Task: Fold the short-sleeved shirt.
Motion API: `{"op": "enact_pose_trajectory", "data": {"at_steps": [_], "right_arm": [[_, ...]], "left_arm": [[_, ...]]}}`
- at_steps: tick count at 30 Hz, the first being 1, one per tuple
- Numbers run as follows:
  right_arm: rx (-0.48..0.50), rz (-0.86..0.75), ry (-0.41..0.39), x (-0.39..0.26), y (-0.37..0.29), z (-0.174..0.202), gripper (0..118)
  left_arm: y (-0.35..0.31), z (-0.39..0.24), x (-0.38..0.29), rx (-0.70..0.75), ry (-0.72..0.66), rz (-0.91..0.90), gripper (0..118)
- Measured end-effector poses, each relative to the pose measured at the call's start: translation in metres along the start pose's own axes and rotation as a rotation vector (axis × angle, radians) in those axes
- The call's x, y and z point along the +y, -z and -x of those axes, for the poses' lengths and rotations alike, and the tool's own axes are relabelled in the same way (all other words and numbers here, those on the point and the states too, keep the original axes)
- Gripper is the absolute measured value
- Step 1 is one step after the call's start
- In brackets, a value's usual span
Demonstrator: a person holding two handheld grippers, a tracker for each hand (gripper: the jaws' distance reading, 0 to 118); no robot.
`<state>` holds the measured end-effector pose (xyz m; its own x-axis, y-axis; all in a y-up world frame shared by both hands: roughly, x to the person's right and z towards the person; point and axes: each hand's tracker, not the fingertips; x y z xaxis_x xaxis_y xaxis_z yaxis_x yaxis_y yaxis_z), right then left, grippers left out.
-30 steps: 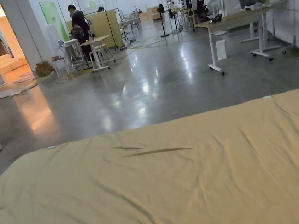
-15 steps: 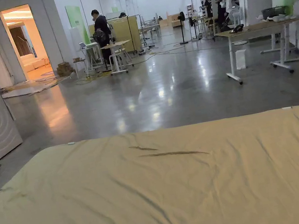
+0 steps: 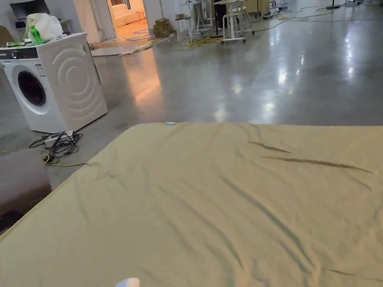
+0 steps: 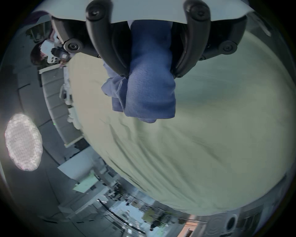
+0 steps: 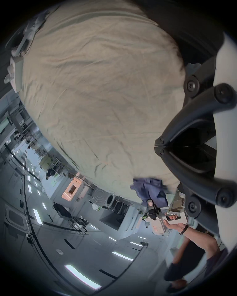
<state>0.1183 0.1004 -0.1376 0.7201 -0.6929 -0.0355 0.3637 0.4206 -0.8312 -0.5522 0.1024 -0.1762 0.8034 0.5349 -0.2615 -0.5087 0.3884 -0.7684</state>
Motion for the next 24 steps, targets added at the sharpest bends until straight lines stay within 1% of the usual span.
{"op": "enact_pose_trajectory", "data": {"at_steps": [1,2,3,4,5,6,8,9,11,12,13,14,15,16,17,18,19,21,22,24], "right_arm": [[-0.009,-0.004,0.043,-0.004,0.002,-0.004,0],[-0.010,-0.002,0.054,-0.007,0.004,-0.006,0],[-0.019,-0.003,0.059,-0.009,0.006,-0.008,0],[-0.036,-0.001,0.056,-0.010,0.007,-0.007,0],[-0.055,0.010,0.039,-0.009,0.009,-0.005,0],[-0.067,0.026,0.012,-0.008,0.011,-0.003,0],[-0.083,0.038,-0.040,-0.004,0.013,0.003,0],[-0.078,0.041,-0.047,-0.002,0.015,0.007,0],[-0.061,0.046,-0.047,0.002,0.021,0.010,0],[-0.046,0.048,-0.051,0.004,0.023,0.014,0],[-0.039,0.047,-0.060,0.005,0.024,0.018,0],[-0.041,0.051,-0.070,0.008,0.024,0.023,0],[-0.034,0.057,-0.109,0.011,0.019,0.030,0],[-0.011,0.043,-0.168,0.012,0.012,0.035,0],[0.005,0.035,-0.208,0.013,0.005,0.040,0],[0.011,0.038,-0.242,0.016,-0.001,0.044,0],[0.002,0.035,-0.273,0.019,-0.007,0.047,0],[-0.009,0.013,-0.341,0.022,-0.021,0.056,0],[-0.008,-0.006,-0.377,0.025,-0.027,0.059,0],[-0.010,-0.051,-0.436,0.030,-0.038,0.065,0]], "left_arm": [[-0.005,0.007,0.010,0.086,0.084,0.009,37],[-0.007,0.014,0.018,0.115,0.114,0.010,37],[-0.011,0.025,0.028,0.139,0.115,0.004,37],[-0.013,0.034,0.037,0.142,0.084,-0.001,37],[-0.015,0.043,0.046,0.151,0.040,-0.004,37],[-0.015,0.046,0.050,0.189,0.030,-0.022,37],[-0.014,0.056,0.062,0.342,0.077,-0.042,37],[-0.013,0.059,0.061,0.366,0.075,-0.031,37],[-0.008,0.066,0.063,0.366,0.048,-0.012,37],[-0.006,0.067,0.060,0.348,-0.006,-0.012,40],[-0.009,0.068,0.057,0.362,-0.039,-0.015,47],[-0.016,0.065,0.059,0.411,-0.059,-0.003,53],[-0.026,0.061,0.061,0.426,-0.025,0.022,57],[-0.041,0.054,0.063,0.457,0.030,0.001,59],[-0.060,0.040,0.060,0.491,0.067,-0.061,59],[-0.080,0.025,0.060,0.494,0.090,-0.118,59],[-0.102,0.009,0.059,0.446,0.103,-0.172,59],[-0.141,-0.025,0.057,0.316,0.125,-0.228,59],[-0.157,-0.048,0.053,0.202,0.145,-0.259,59],[-0.186,-0.098,0.038,0.143,0.236,-0.344,59]]}}
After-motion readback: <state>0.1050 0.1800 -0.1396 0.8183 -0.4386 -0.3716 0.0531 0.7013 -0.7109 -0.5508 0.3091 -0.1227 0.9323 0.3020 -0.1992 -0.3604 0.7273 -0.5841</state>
